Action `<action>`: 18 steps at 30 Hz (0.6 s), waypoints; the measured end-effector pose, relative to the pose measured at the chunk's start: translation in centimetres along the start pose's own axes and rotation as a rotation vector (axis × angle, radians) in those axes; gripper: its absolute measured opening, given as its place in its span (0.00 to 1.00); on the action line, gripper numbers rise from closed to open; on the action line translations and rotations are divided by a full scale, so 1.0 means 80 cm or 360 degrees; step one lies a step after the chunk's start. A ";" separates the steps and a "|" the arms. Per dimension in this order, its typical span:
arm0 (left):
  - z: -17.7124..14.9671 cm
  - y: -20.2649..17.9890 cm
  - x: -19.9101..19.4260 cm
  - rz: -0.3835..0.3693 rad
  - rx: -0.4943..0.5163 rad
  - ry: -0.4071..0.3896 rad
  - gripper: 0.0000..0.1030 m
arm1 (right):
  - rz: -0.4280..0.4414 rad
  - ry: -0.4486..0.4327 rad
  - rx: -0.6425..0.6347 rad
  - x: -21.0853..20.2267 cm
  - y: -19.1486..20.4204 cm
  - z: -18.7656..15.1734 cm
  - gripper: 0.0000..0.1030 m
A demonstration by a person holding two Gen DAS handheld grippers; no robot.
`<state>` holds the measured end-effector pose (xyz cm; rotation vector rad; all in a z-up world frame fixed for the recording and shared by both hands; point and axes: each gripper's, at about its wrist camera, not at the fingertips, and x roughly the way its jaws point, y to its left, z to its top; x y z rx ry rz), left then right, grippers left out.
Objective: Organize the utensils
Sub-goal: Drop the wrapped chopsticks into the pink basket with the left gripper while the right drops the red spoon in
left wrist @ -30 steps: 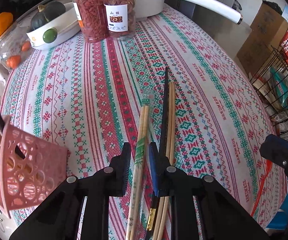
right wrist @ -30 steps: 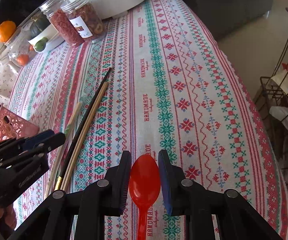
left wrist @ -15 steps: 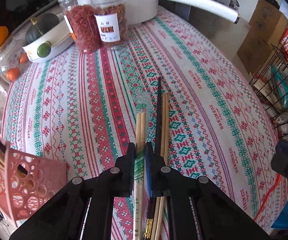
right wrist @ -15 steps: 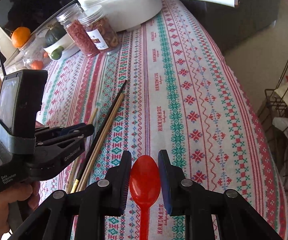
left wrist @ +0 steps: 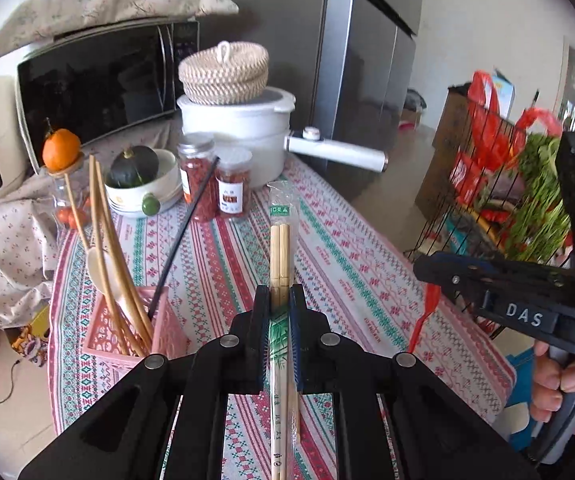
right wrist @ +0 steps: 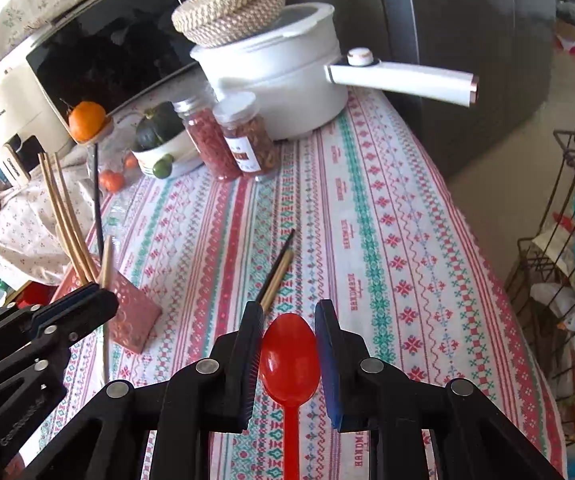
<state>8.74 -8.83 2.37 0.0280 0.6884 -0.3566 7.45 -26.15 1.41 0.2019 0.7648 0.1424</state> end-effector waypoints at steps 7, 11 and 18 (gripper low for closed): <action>0.017 0.040 -0.073 0.0118 -0.0069 -0.0434 0.10 | 0.0041 -0.0175 -0.0049 -0.028 0.043 0.016 0.23; 0.026 0.076 -0.083 0.0225 -0.0154 -0.0615 0.10 | 0.0054 -0.0238 -0.0096 -0.030 0.070 0.023 0.23; 0.033 0.114 -0.066 0.0357 -0.0206 -0.0847 0.10 | 0.0089 -0.0226 -0.0140 -0.008 0.105 0.027 0.23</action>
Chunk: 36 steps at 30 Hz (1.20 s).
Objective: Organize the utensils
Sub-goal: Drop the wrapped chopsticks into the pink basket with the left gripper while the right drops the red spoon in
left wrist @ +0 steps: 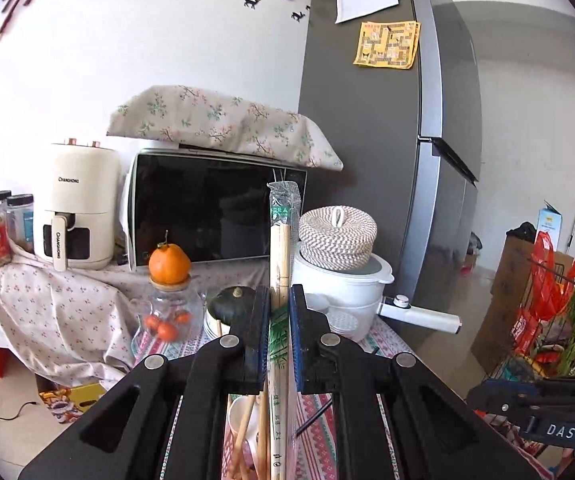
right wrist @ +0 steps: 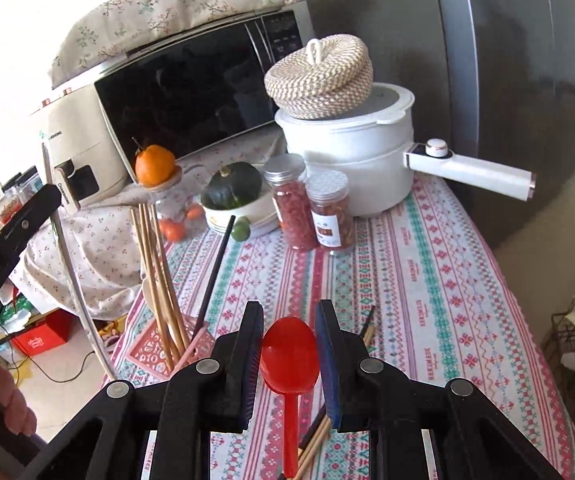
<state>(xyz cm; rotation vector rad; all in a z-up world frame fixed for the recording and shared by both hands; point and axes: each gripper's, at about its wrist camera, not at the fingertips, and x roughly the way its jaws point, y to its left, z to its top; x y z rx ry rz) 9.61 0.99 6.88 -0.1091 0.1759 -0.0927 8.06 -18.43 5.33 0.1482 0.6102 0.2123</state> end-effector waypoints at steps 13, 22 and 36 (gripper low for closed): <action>-0.054 0.029 0.056 0.0063 -0.0092 0.0070 0.10 | 0.0011 0.0017 0.0019 0.015 0.007 -0.002 0.23; -0.078 0.034 0.048 -0.0031 -0.0074 0.0385 0.43 | 0.0031 -0.0048 -0.0008 0.008 0.020 -0.001 0.23; -0.106 0.093 -0.002 -0.0020 -0.0144 0.0909 0.72 | 0.0151 -0.0375 -0.0004 -0.007 0.074 0.024 0.23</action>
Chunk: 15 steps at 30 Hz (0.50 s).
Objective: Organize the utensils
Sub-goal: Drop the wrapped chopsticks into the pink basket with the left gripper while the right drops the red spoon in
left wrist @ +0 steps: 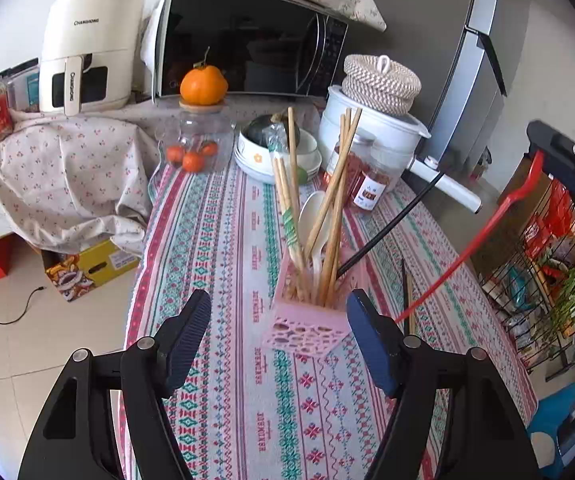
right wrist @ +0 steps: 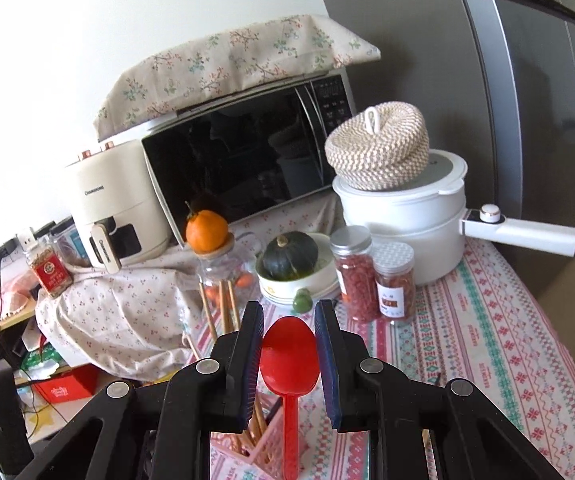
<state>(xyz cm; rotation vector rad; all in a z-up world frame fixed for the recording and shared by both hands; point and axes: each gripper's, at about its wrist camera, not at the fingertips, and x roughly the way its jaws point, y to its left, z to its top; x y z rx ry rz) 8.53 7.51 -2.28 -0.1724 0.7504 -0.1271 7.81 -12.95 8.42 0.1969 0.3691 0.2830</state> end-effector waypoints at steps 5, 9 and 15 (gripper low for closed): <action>-0.020 0.016 0.011 0.0017 0.0020 0.0162 0.72 | 0.0010 -0.0142 -0.0037 0.005 0.024 -0.001 0.23; -0.032 0.025 0.012 0.0019 0.0054 0.0220 0.72 | 0.0002 -0.0201 -0.0053 0.017 0.034 -0.006 0.23; -0.035 0.030 0.006 0.0017 0.0083 0.0223 0.72 | -0.0042 -0.0145 -0.0053 0.050 0.035 -0.019 0.24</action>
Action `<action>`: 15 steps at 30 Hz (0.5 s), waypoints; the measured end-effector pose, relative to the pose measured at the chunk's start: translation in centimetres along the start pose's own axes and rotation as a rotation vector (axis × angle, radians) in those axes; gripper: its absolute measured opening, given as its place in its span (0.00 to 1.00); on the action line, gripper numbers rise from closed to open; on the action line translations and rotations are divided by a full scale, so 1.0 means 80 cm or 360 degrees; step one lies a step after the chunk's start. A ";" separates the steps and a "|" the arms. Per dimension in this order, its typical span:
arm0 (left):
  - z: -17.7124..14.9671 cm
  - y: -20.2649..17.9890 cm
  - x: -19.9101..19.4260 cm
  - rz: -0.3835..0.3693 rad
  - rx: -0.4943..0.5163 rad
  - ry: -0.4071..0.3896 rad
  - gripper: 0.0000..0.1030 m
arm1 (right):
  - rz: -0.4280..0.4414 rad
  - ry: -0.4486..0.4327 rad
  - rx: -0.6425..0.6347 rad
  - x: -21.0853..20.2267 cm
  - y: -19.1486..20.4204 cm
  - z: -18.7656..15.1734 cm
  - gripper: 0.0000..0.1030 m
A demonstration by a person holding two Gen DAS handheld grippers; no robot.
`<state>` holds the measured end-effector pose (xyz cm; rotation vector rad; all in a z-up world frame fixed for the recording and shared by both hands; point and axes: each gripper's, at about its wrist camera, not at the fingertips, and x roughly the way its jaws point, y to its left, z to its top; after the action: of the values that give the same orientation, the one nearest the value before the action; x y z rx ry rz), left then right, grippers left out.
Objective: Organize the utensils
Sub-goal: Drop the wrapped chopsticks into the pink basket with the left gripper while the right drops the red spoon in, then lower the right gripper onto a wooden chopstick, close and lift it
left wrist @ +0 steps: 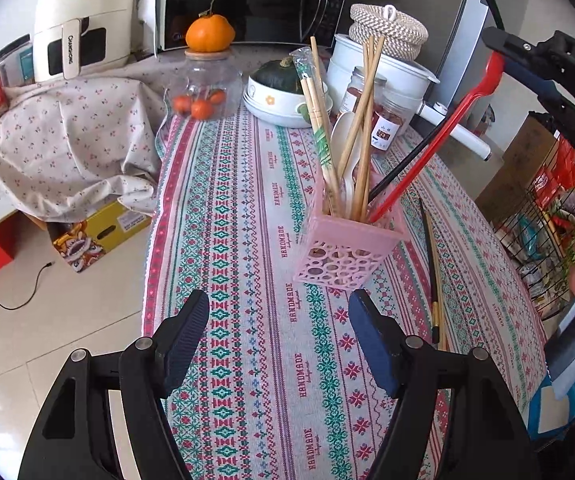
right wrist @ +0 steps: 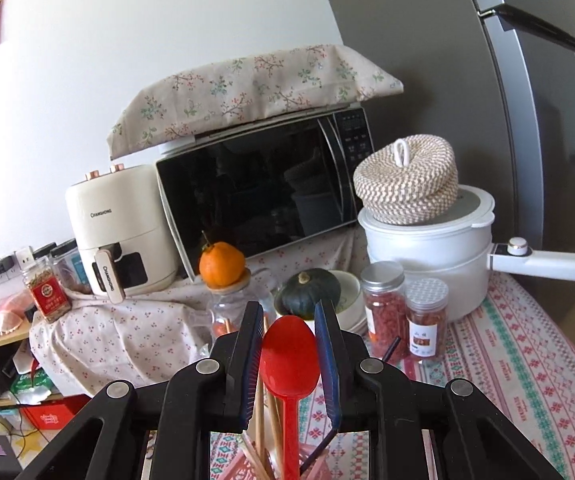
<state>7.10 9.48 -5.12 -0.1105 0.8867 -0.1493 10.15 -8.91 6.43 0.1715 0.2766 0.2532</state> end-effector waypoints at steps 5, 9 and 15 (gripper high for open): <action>0.003 -0.001 0.001 -0.0011 0.0007 0.0013 0.73 | 0.0025 0.0103 0.0025 0.018 -0.003 -0.013 0.33; 0.002 -0.008 0.003 -0.0010 0.0038 0.0033 0.73 | 0.0006 0.0091 0.0010 0.009 -0.007 -0.013 0.61; -0.001 -0.028 0.006 -0.0003 0.0093 0.0059 0.73 | -0.0044 0.0094 -0.0015 -0.017 -0.032 -0.011 0.86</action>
<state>7.13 7.21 -5.21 -0.0542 0.9183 -0.1792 9.23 -11.63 5.42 0.1507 0.3363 0.2321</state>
